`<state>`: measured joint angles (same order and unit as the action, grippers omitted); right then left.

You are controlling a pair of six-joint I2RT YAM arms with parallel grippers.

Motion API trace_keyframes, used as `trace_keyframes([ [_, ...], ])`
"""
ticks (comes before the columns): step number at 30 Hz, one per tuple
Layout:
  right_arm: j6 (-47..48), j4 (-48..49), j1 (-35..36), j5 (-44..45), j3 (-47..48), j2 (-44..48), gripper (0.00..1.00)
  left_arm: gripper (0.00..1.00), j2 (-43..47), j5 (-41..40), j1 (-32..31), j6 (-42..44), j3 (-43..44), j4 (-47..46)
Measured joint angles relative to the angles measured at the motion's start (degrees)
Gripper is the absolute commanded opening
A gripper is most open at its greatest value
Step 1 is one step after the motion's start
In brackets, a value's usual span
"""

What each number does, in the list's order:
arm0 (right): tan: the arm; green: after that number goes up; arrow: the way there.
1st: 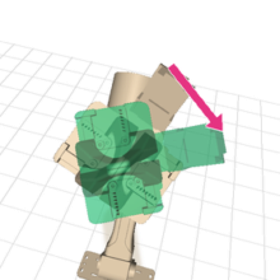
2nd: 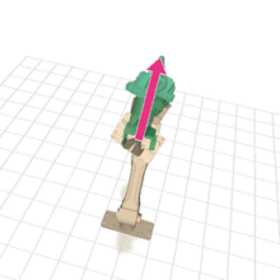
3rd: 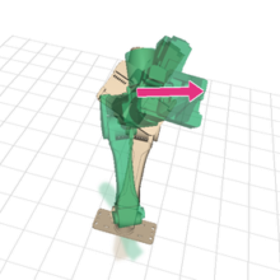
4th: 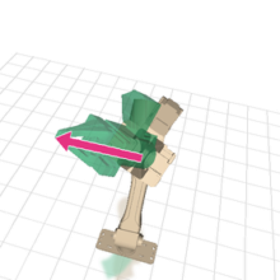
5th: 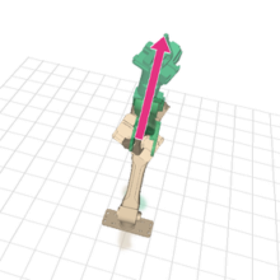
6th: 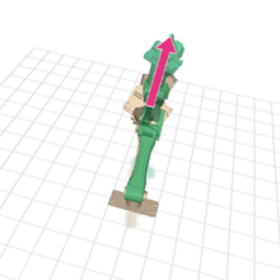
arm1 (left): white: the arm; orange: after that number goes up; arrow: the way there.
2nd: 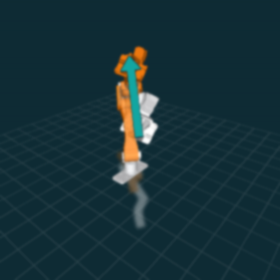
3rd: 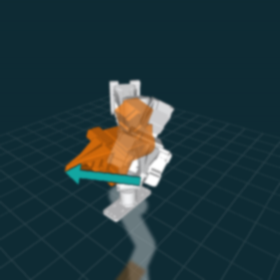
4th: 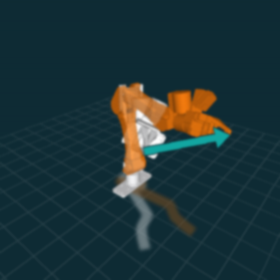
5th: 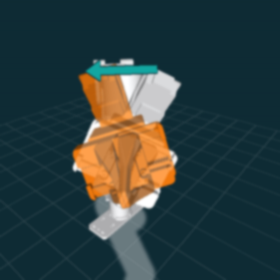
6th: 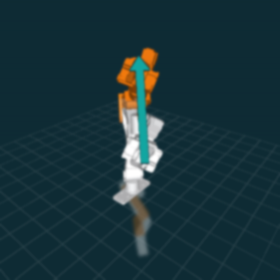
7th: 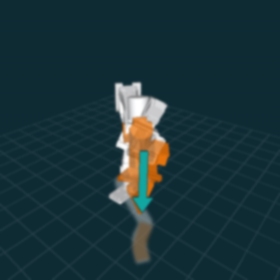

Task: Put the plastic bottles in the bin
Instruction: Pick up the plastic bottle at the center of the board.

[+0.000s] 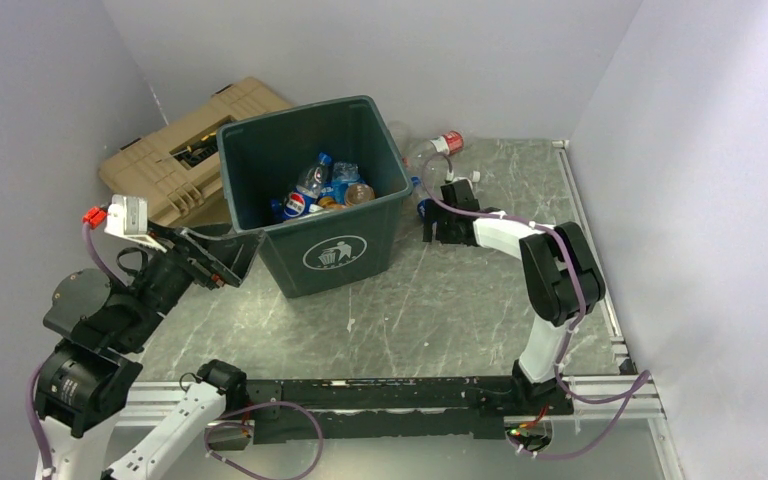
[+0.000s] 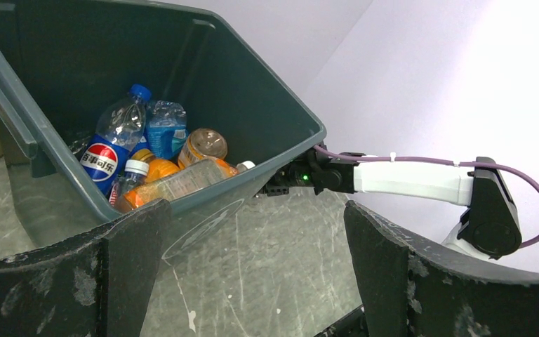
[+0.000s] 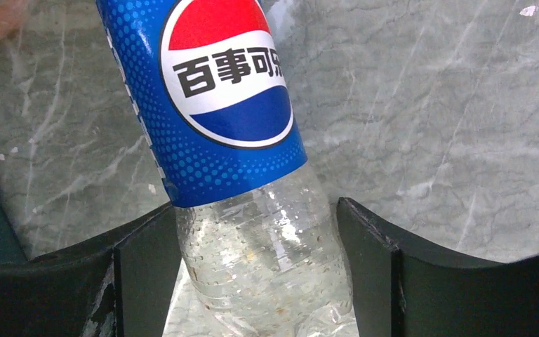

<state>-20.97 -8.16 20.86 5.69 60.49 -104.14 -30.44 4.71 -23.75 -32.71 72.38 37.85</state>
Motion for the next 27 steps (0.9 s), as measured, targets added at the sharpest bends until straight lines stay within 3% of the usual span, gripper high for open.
trace_keyframes([
  [11, -0.09, 0.09, 0.22, 1.36, 0.04, -0.17, 0.58, 0.98, 0.74, -0.02, 0.00, -1.03, -0.04, 0.22],
  [19, -0.66, 0.70, 0.31, 1.86, -1.40, 1.09, 0.51, 0.98, 0.74, -0.02, 0.00, -1.44, -0.04, 0.20],
  [24, -2.71, -0.63, 0.61, 3.45, -4.11, 6.71, 0.48, 0.98, 0.74, -0.04, 0.00, -1.64, -0.04, 0.20],
  [27, -4.35, -2.12, 0.96, 5.05, -6.27, 14.64, 0.46, 0.98, 0.74, -0.04, 0.00, -1.79, -0.04, 0.20],
])
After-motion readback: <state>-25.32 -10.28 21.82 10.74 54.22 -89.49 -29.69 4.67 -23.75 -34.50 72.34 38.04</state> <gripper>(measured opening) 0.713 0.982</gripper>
